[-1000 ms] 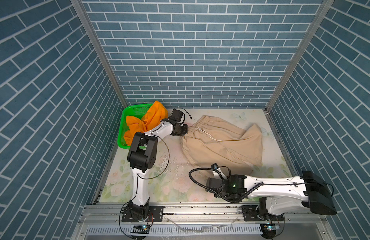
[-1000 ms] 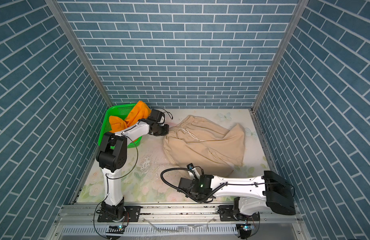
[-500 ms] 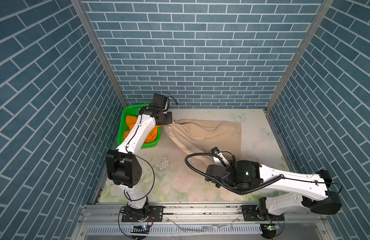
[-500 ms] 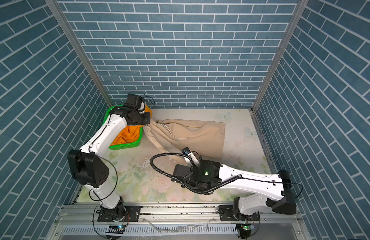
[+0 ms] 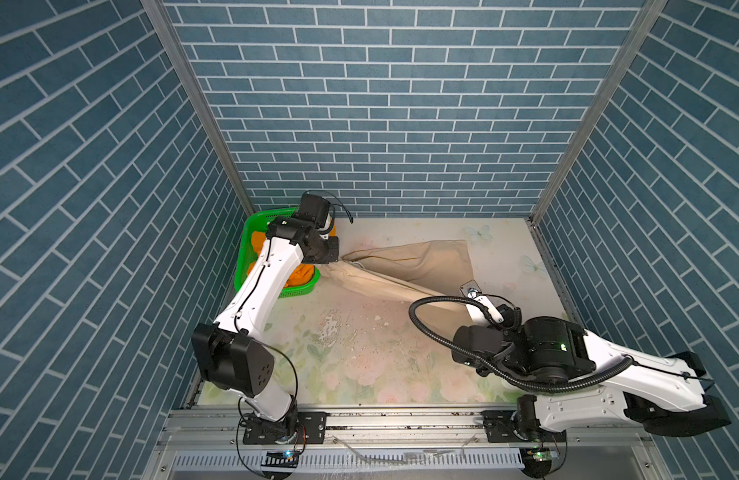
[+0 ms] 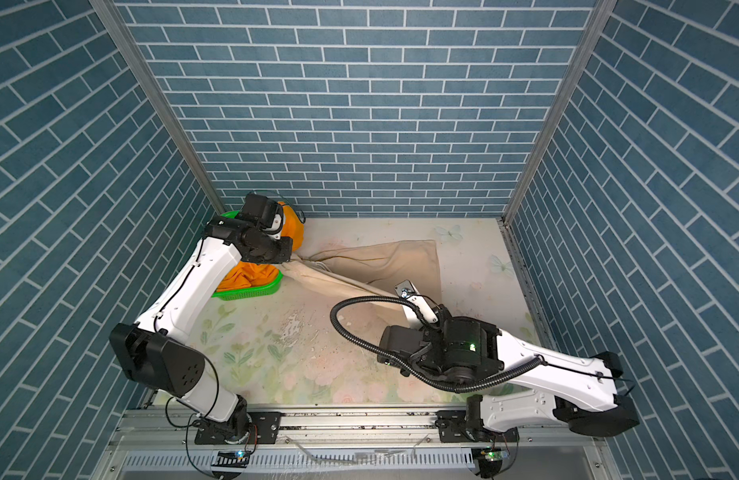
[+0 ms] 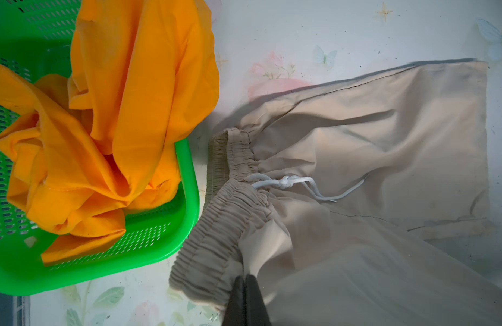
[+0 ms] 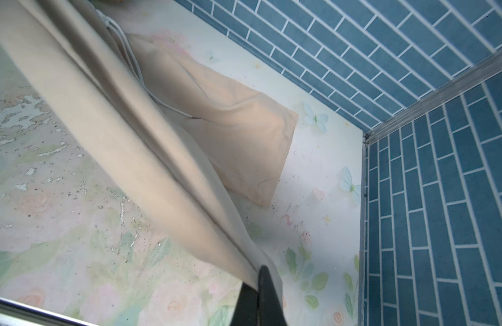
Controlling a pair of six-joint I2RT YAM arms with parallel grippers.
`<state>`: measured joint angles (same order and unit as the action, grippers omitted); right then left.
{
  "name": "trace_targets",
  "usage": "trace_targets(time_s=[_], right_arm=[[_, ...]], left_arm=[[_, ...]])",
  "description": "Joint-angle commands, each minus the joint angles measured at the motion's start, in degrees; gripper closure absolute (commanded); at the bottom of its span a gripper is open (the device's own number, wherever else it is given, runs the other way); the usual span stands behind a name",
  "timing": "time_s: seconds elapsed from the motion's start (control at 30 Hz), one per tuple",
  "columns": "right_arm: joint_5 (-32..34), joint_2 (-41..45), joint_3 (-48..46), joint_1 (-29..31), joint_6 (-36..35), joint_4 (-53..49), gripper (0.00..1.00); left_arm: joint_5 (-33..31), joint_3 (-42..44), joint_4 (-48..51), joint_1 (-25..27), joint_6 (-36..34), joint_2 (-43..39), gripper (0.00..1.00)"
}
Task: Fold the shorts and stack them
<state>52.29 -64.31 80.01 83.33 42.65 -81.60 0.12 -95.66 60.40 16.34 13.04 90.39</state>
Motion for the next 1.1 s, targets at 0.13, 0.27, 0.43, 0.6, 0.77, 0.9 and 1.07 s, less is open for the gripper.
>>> trace_targets(time_s=[0.13,0.27,0.43,0.6,0.77,0.9,1.07], right_arm=[[5.8,12.9,-9.3,0.2,-15.4,16.1,1.00],[5.0,14.3,-9.1,0.2,-21.4,18.6,1.00],[2.9,10.7,-3.8,0.2,-19.8,10.2,1.00],[4.2,14.1,-4.3,0.0,-28.6,16.1,1.00],[-11.3,15.0,-5.6,-13.1,-41.8,26.4,1.00],[-34.1,6.4,-3.9,-31.5,-45.7,26.5,1.00],[-50.4,-5.1,-1.2,-45.7,-50.2,27.2,1.00]], left_arm=[[-6.1,9.0,6.4,5.4,2.5,-11.5,1.00],[-9.5,14.2,10.4,5.5,4.9,-19.3,1.00],[-7.9,18.3,14.1,5.7,9.0,-27.8,1.00],[-7.2,20.2,17.9,6.1,11.0,-31.6,1.00],[-9.8,18.9,20.9,6.1,9.5,-29.0,1.00],[-12.3,15.9,21.2,4.7,7.4,-24.0,1.00],[-9.7,14.1,19.4,-0.7,3.4,-16.9,1.00]])
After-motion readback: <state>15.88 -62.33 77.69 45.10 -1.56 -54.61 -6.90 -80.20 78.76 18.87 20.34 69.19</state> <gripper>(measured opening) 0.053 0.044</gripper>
